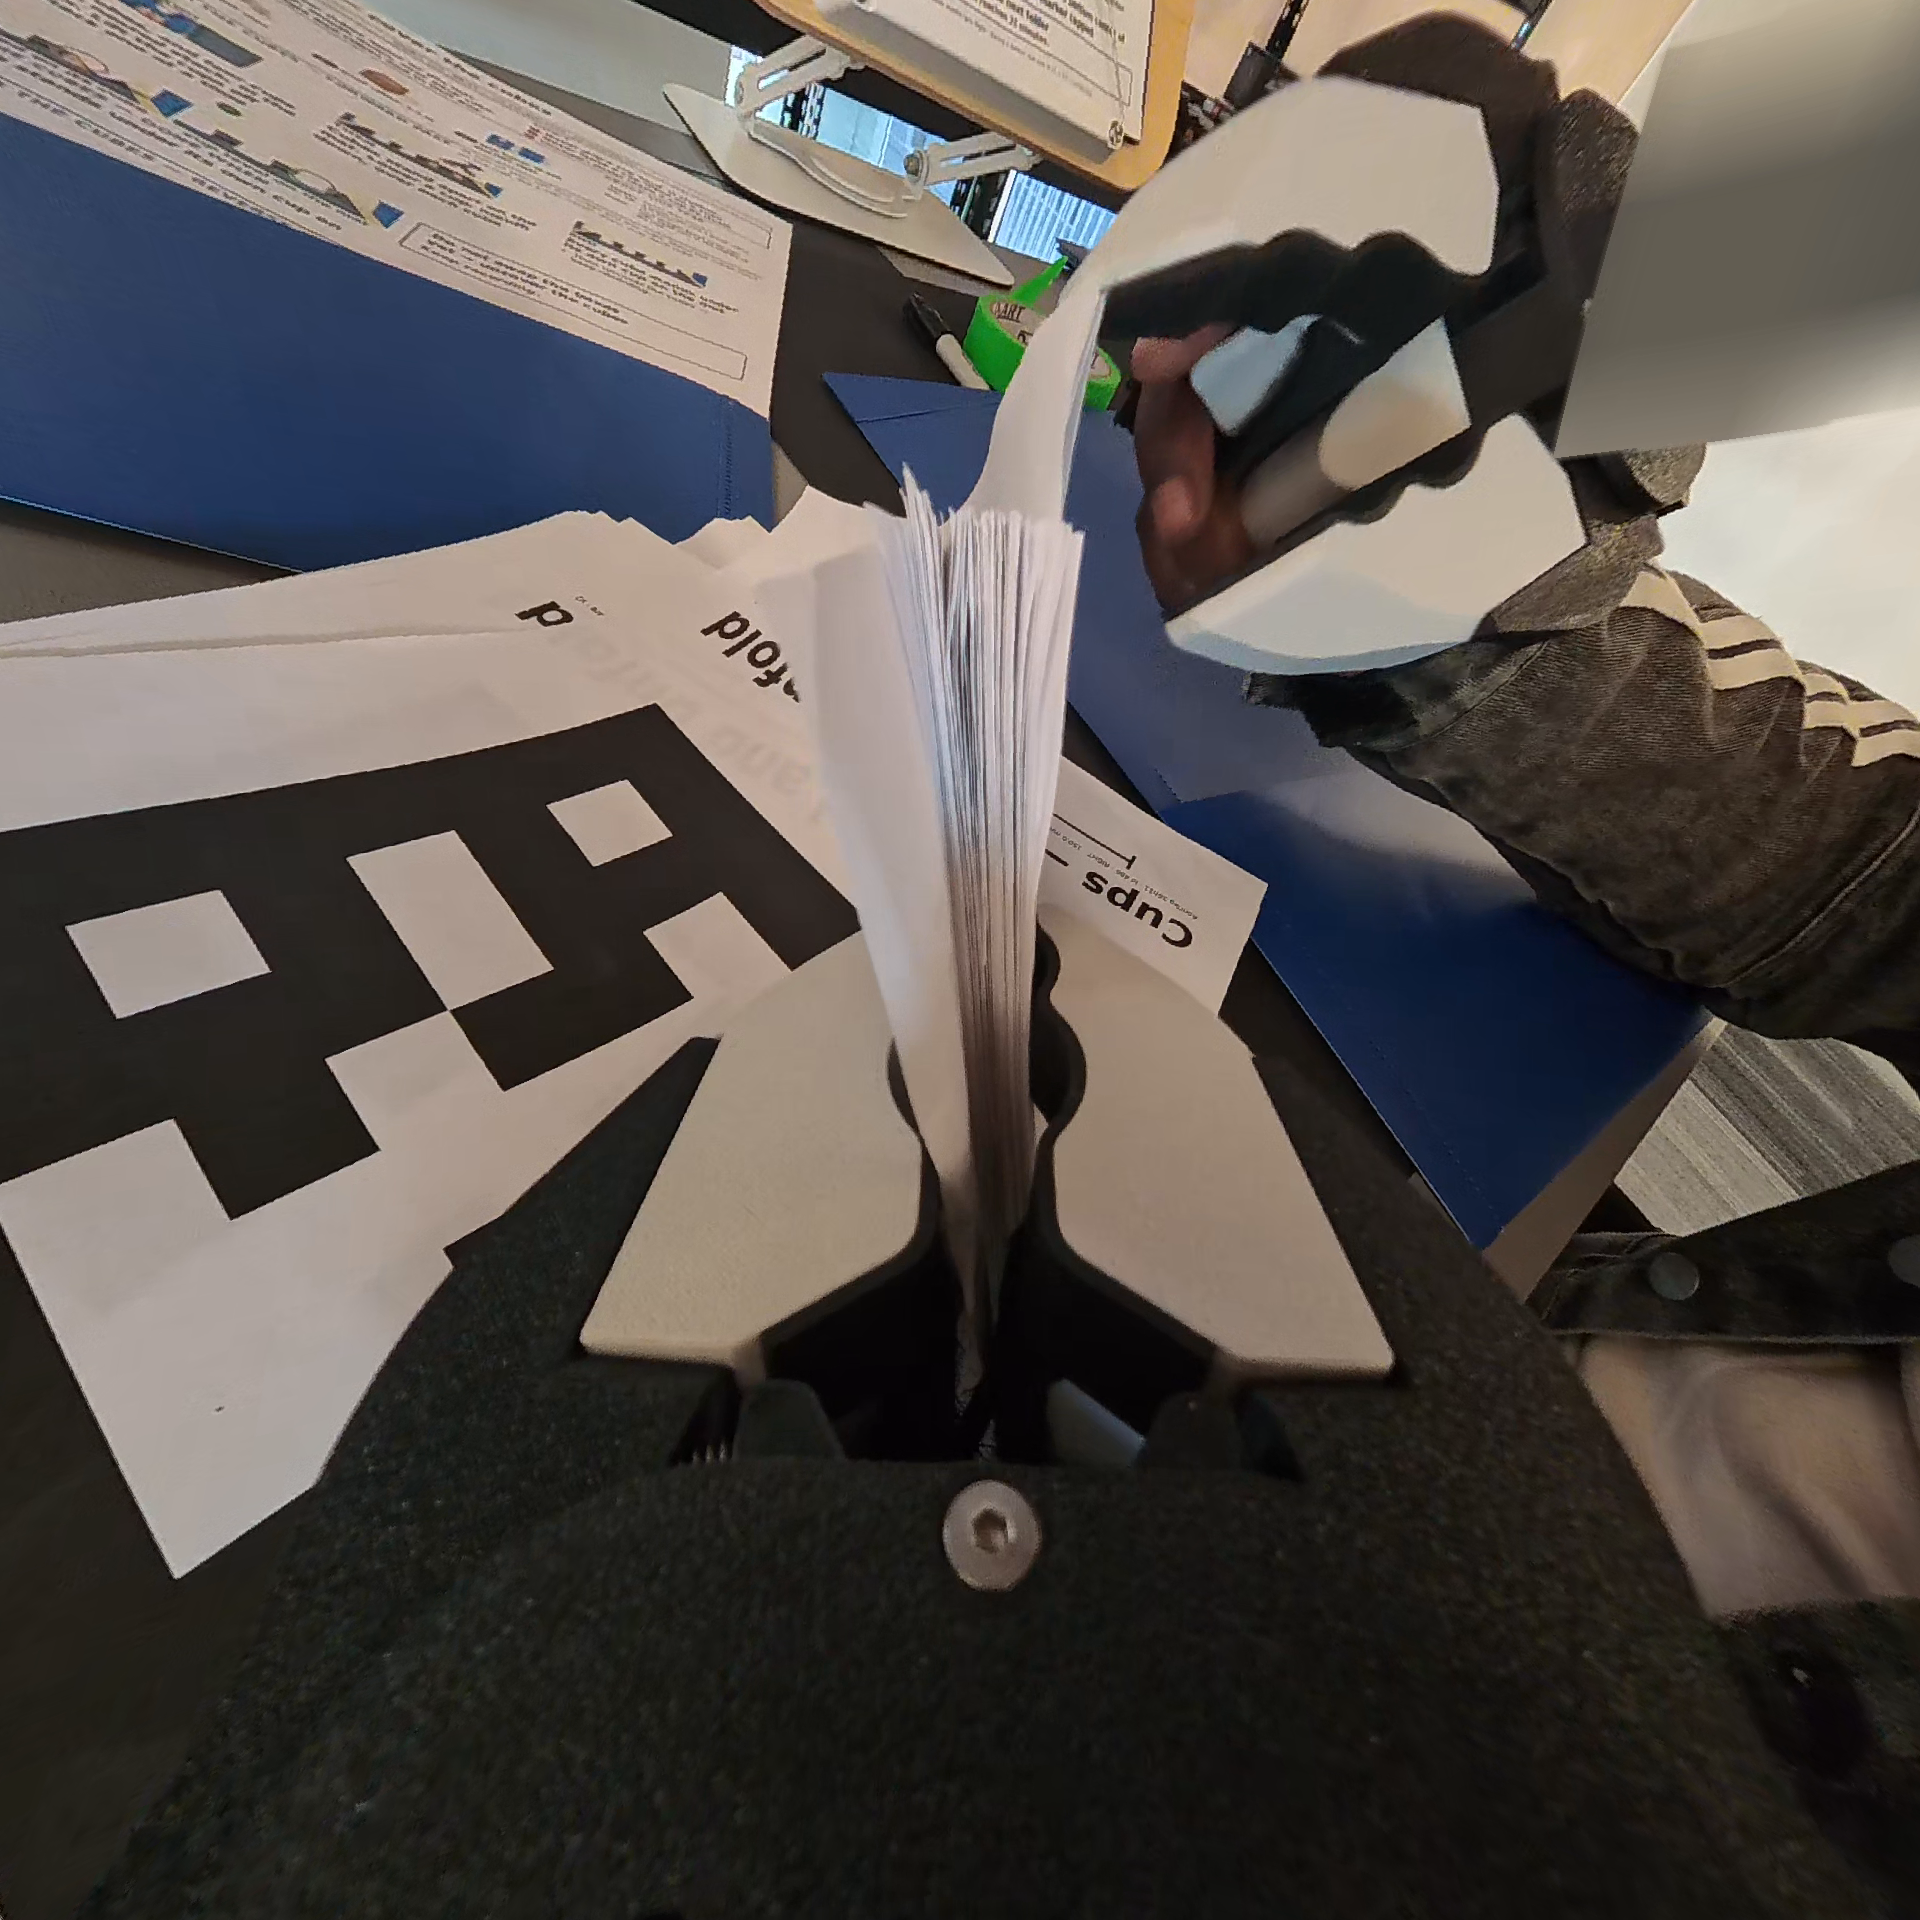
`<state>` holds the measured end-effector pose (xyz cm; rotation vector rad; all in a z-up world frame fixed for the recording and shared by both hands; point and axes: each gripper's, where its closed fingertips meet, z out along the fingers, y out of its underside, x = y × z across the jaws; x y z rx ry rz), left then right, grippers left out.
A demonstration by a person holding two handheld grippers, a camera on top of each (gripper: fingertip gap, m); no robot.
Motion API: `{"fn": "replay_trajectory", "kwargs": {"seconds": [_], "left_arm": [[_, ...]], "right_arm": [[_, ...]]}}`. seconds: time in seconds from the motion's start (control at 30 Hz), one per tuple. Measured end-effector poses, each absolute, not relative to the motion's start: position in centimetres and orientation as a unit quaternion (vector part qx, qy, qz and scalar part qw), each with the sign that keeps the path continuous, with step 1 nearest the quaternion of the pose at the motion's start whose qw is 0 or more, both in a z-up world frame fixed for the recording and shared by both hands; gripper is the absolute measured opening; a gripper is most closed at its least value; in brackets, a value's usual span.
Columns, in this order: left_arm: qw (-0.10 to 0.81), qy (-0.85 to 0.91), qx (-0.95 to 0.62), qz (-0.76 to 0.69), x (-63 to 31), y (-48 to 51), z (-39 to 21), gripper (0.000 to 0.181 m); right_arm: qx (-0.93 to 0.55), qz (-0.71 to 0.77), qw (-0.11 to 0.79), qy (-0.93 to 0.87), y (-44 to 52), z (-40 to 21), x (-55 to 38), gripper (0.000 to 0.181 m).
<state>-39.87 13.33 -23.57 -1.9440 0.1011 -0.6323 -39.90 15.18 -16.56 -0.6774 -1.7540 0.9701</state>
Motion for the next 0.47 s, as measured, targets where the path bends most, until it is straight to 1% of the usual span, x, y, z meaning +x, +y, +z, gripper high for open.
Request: {"fn": "replay_trajectory", "kwargs": {"seconds": [0.03,0.47], "left_arm": [[0.52,0.043,-0.811,-0.264,-39.85,13.33,-23.59,0.013],[0.518,0.046,-0.813,-0.263,-39.76,13.33,-23.69,0.013]], "right_arm": [[-0.278,0.397,0.49,-0.724,15.13,-16.62,-39.93,0.037],[-0.276,0.396,0.49,-0.726,15.04,-16.91,-39.84,0.035]]}}
